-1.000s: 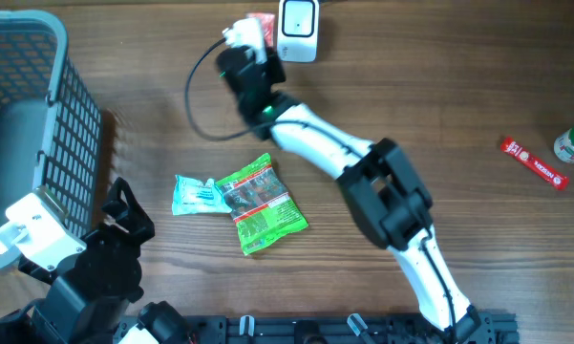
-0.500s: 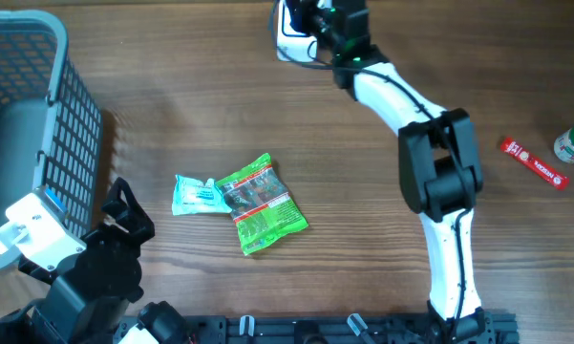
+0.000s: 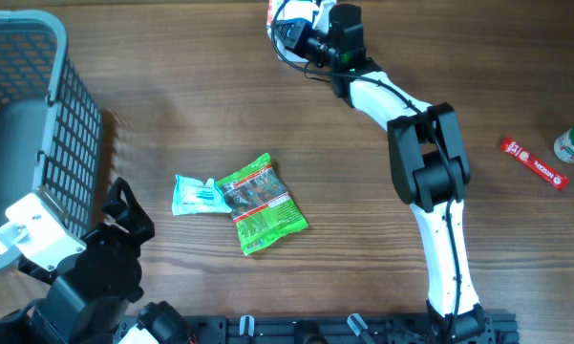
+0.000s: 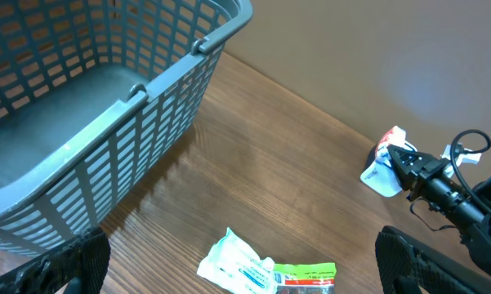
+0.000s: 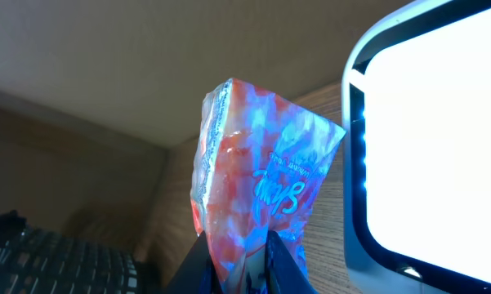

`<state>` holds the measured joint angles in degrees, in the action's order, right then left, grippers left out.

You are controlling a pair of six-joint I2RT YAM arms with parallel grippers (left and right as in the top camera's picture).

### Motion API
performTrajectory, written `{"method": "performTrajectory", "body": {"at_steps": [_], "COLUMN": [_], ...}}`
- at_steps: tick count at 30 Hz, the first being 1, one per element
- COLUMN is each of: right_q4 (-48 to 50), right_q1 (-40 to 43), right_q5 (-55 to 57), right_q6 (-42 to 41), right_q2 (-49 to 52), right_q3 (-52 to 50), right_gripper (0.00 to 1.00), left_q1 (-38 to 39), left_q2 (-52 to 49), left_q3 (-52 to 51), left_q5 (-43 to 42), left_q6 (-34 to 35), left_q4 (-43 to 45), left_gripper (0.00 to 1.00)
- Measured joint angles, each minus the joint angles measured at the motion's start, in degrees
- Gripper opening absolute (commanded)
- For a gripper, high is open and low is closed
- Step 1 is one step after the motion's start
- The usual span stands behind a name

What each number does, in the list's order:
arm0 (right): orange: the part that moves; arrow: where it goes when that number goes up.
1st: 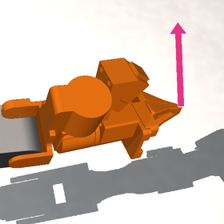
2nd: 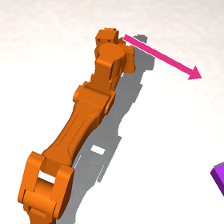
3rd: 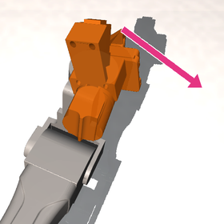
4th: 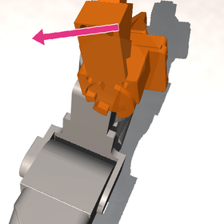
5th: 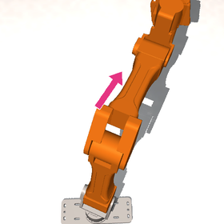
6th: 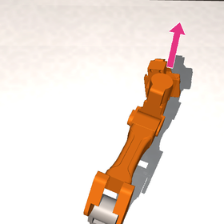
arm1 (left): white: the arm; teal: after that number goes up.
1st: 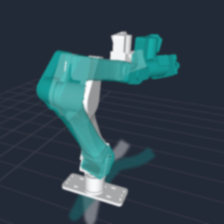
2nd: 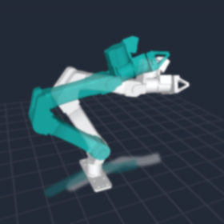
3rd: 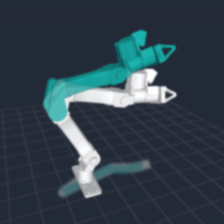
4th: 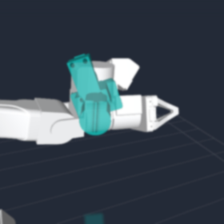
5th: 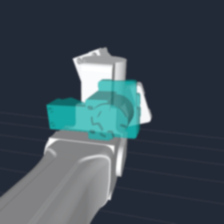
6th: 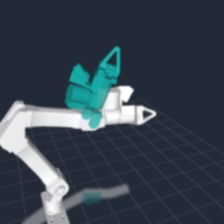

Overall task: Scan the item barcode
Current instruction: 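Hold the Kleenex pack in front of the scanner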

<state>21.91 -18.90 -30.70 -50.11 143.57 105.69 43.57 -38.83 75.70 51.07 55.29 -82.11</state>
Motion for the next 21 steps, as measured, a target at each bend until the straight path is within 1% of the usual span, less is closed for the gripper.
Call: {"method": "performTrajectory", "body": {"at_steps": [11, 14, 16, 18, 21], "right_q4": [-2.1, -8.2, -14.7, -21.8, -29.7], "right_q1": [4.0, 5.5, 6.3, 6.9, 7.7], "right_q5": [-2.6, -3.6, -3.2, -0.7, 4.4], "right_q6": [0.8, 3.2, 5.7, 9.7, 15.3], "right_q2": [0.0, -0.4, -1.7, -4.4, -8.0], "right_q3": [0.0, 0.5, 0.7, 0.7, 0.7], "right_gripper": [0.04, 0.04, 0.04, 0.04, 0.04], "left_q1": [0.0, 0.0, 0.0, 0.0, 0.0], "left_q2": [0.0, 0.0, 0.0, 0.0, 0.0], "left_q3": [0.0, 0.0, 0.0, 0.0, 0.0], "left_q5": [0.0, 0.0, 0.0, 0.0, 0.0], "left_q6": [0.0, 0.0, 0.0, 0.0, 0.0], "left_q4": [0.0, 0.0, 0.0, 0.0, 0.0], "left_gripper": [1.0, 1.0, 1.0, 1.0, 1.0]}}
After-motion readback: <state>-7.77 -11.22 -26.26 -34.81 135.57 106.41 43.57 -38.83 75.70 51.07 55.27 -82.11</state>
